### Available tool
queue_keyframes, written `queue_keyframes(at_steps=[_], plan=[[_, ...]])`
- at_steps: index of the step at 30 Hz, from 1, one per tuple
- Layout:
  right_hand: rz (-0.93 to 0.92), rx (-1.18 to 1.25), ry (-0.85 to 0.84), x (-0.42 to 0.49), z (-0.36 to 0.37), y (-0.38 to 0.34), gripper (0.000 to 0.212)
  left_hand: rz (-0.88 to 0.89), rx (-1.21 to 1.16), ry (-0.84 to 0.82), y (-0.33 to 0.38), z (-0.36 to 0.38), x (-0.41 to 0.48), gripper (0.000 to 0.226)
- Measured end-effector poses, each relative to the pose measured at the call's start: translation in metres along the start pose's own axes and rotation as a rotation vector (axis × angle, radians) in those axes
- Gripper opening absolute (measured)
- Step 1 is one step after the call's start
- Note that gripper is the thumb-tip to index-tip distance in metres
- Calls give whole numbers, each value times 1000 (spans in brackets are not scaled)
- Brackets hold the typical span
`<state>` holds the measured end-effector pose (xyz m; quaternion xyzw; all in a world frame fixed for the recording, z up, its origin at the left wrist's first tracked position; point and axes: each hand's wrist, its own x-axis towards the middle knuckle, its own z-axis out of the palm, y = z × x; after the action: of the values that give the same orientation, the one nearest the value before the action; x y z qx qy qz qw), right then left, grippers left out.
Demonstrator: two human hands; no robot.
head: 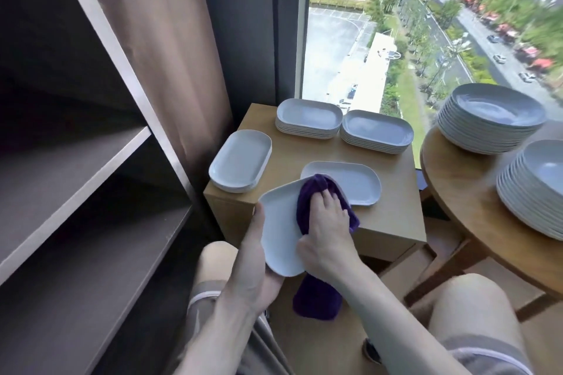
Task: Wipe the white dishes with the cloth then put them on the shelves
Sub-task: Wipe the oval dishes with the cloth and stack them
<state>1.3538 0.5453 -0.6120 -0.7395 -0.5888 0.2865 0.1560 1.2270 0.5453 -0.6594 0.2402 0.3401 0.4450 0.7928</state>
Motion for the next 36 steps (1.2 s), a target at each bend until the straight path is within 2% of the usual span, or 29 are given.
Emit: queue_keyframes(at_steps=[4,8,11,14,18,21,25,29,32,36], plan=[[-141,-54,50,-12,12,6,63,18,70,70,-2,2,2,71],[-373,-163,73,-30,32,-5,76,-23,-13,107,-6,5,3,74],[-487,-238,-45,-42,31,2,74,-52,-187,131,-10,-3,4,72],[-543,-311,-128,-47,19,18,72,-54,-228,147,-6,-5,6,78],[-507,-357,-40,-46,14,30,69,-44,-159,111,2,-1,9,75],[-372,-351,31,-36,8,42,73,1,-107,78,8,-7,8,71],[-185,-211,161,-23,-4,55,61,8,-62,50,7,-3,3,68],[-79,-136,262,-11,-8,36,51,-44,-6,41,-3,10,3,67],[-179,-171,215,-15,0,12,35,-47,-25,76,-9,14,6,66],[-416,-256,35,-33,22,-10,45,-54,-183,170,-7,9,11,63]])
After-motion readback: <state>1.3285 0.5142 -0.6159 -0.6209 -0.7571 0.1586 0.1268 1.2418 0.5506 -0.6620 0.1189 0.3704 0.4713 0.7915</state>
